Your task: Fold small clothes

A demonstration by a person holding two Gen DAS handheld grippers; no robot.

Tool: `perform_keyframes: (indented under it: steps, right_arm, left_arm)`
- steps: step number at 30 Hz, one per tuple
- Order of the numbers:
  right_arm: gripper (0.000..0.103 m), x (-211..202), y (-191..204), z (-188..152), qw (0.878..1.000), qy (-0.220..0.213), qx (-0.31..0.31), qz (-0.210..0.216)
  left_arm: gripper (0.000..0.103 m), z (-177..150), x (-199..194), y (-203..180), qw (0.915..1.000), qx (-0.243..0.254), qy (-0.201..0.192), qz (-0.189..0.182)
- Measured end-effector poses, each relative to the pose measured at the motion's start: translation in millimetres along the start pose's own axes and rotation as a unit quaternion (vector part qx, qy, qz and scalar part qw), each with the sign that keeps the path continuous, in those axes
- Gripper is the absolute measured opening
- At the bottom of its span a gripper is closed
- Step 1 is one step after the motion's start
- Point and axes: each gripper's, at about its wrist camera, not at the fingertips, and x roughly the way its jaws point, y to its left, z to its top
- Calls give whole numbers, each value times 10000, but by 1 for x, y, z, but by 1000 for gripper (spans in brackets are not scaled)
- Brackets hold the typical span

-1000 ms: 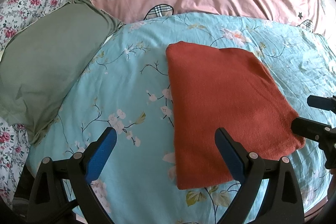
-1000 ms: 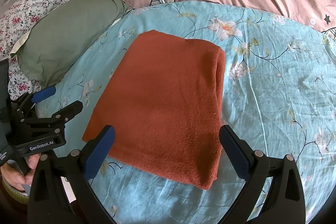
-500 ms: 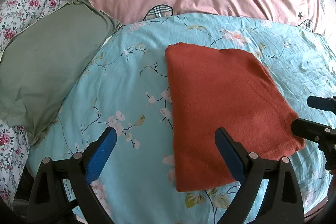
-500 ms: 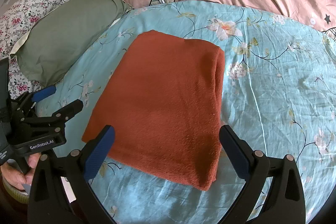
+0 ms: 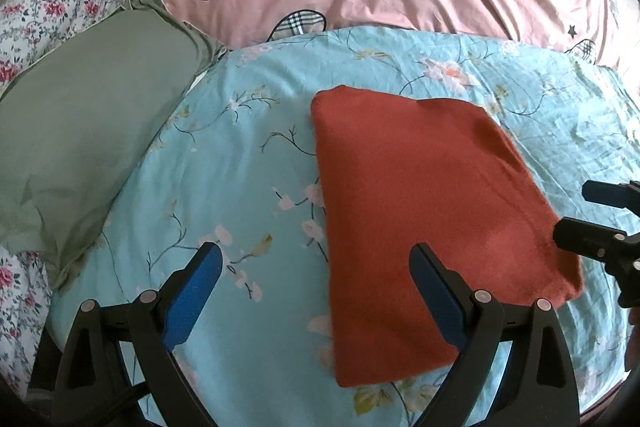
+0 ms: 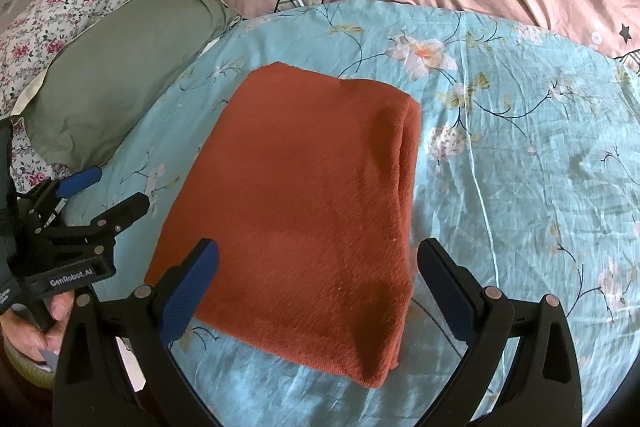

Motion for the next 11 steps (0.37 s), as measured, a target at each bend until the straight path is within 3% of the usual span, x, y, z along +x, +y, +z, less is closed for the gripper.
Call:
perform_keyframes:
  steps: [11]
  right_arm:
    - [99, 14, -13, 7, 9999, 59, 119, 41]
  left_arm:
    - [95, 9, 19, 9, 9997, -154, 165, 46]
